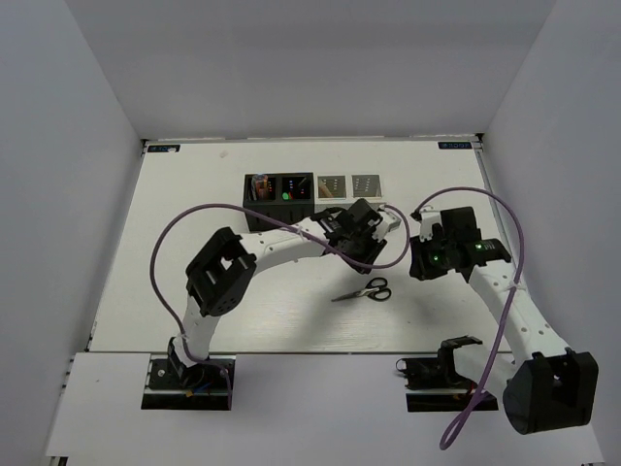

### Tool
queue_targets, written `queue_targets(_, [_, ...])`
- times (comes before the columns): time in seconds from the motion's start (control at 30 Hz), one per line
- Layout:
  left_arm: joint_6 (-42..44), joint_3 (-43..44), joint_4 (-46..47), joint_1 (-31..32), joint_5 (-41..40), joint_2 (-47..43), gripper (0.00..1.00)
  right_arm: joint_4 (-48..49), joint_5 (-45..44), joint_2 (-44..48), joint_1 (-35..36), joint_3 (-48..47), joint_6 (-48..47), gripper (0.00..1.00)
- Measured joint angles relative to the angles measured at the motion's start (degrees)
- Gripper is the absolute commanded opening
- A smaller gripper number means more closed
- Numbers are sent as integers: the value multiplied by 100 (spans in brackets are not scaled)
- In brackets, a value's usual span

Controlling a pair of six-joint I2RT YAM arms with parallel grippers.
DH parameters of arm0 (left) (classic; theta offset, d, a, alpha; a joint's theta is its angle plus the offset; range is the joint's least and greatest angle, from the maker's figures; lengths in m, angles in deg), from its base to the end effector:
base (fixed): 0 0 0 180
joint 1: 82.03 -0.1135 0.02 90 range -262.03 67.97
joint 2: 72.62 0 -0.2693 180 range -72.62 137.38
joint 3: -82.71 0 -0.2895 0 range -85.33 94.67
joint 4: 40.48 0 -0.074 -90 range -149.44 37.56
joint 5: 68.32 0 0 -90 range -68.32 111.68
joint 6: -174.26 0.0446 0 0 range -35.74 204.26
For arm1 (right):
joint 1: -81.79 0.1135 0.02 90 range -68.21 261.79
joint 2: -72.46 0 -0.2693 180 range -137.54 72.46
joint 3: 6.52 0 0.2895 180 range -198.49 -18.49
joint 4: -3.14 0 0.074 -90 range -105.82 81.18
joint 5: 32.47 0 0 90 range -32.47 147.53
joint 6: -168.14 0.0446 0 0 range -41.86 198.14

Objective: Sort the stationery into containers
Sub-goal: Pick up the scissors from the center of the board.

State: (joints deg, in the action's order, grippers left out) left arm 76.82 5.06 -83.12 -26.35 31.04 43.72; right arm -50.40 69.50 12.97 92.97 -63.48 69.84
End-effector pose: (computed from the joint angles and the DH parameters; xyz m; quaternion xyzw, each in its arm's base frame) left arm 0.2676 -0.4049 0.1863 0.4115 0.8618 -0.2164 0.2029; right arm 0.2318 0.0553 0.2351 -0.1909 0.9324 0.1070 0.2876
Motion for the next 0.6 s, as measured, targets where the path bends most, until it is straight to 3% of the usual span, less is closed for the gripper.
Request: queue_targets(0.6, [-269, 289, 693, 317, -223, 643, 42, 116, 216, 216, -400, 55, 22, 27])
